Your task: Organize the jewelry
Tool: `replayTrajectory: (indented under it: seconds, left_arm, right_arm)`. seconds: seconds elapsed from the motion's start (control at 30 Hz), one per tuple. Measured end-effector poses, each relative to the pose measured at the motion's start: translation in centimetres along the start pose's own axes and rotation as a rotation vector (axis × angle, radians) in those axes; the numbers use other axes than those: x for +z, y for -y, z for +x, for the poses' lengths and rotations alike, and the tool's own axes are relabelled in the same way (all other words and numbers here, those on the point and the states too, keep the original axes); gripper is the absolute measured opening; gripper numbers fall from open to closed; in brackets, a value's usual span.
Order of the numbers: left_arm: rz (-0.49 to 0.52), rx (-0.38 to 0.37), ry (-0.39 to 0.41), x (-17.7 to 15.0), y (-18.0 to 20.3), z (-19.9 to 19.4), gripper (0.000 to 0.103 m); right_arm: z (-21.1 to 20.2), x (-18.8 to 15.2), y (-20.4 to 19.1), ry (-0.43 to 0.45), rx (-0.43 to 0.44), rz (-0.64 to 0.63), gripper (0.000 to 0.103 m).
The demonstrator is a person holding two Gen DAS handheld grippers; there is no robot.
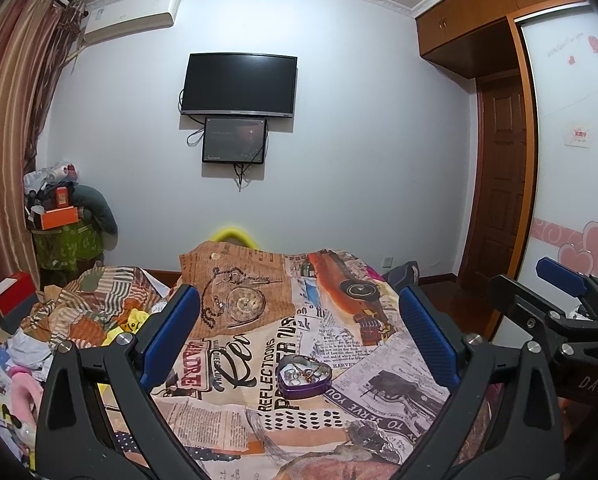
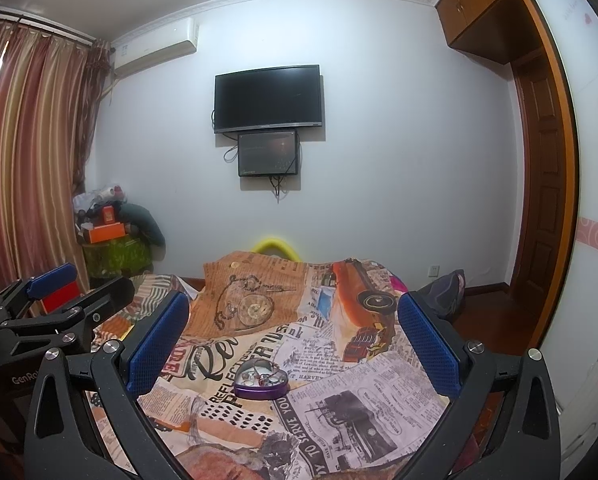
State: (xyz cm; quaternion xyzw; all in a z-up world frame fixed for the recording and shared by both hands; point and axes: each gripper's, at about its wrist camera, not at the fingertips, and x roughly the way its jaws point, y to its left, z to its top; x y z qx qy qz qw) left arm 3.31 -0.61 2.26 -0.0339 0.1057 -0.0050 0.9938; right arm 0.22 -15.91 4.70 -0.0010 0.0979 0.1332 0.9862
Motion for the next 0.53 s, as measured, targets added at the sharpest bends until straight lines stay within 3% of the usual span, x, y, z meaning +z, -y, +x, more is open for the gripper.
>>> replayTrajectory:
  seconds: [0.53]
  left_arm:
    - [-0.011,-0.005,-0.013,-0.46,-0.49,0.67,0.100]
  right_arm:
    - [0.70,-1.00,-0.08,-0.021,-0.005,0.004,0.103]
